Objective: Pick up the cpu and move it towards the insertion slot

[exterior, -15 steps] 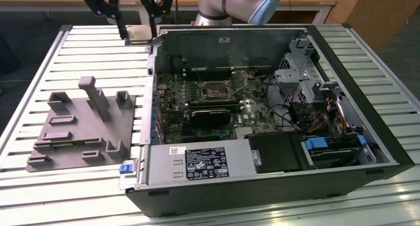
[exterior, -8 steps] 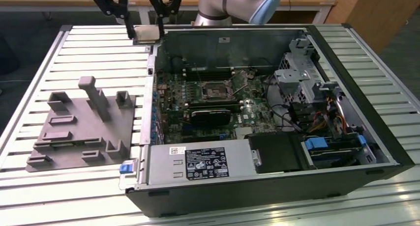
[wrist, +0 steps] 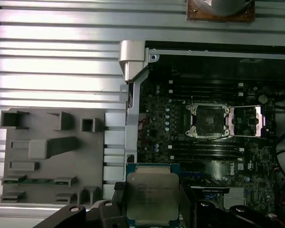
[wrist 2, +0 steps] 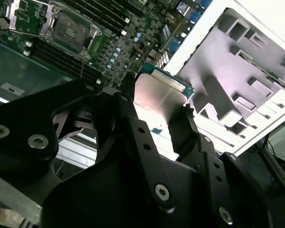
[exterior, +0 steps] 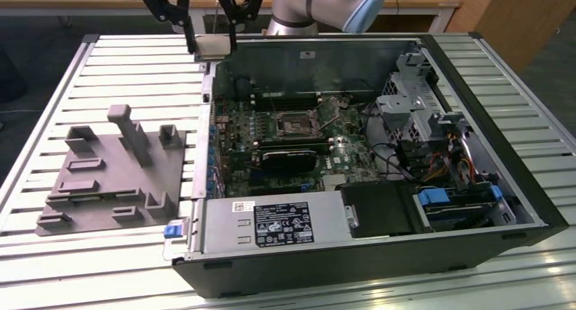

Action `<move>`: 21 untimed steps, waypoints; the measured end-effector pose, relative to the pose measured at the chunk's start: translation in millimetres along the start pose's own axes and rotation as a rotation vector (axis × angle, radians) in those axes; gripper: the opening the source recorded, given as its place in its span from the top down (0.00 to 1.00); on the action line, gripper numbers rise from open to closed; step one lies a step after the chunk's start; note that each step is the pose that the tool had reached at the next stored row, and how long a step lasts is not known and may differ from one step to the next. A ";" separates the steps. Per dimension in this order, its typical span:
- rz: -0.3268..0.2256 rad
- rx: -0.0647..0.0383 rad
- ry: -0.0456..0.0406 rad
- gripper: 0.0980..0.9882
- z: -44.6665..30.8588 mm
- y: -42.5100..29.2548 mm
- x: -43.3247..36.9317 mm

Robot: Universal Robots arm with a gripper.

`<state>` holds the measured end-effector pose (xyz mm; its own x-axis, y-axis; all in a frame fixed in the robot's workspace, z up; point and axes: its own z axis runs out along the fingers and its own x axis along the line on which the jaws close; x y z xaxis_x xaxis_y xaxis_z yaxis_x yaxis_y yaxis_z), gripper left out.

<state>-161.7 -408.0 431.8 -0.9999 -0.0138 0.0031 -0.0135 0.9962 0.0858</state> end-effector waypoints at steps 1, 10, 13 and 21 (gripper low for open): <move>0.000 0.000 -0.0001 0.51 0.2 0.3 -0.7; 0.000 0.000 -0.0001 0.51 2.3 10.8 -4.0; 0.000 0.000 -0.0003 0.51 3.0 14.8 -4.5; 0.000 -0.002 -0.0003 0.51 4.4 20.1 -10.5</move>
<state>-151.5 -387.4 429.1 -0.9999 -0.0138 0.0029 -0.0135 0.9960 0.0879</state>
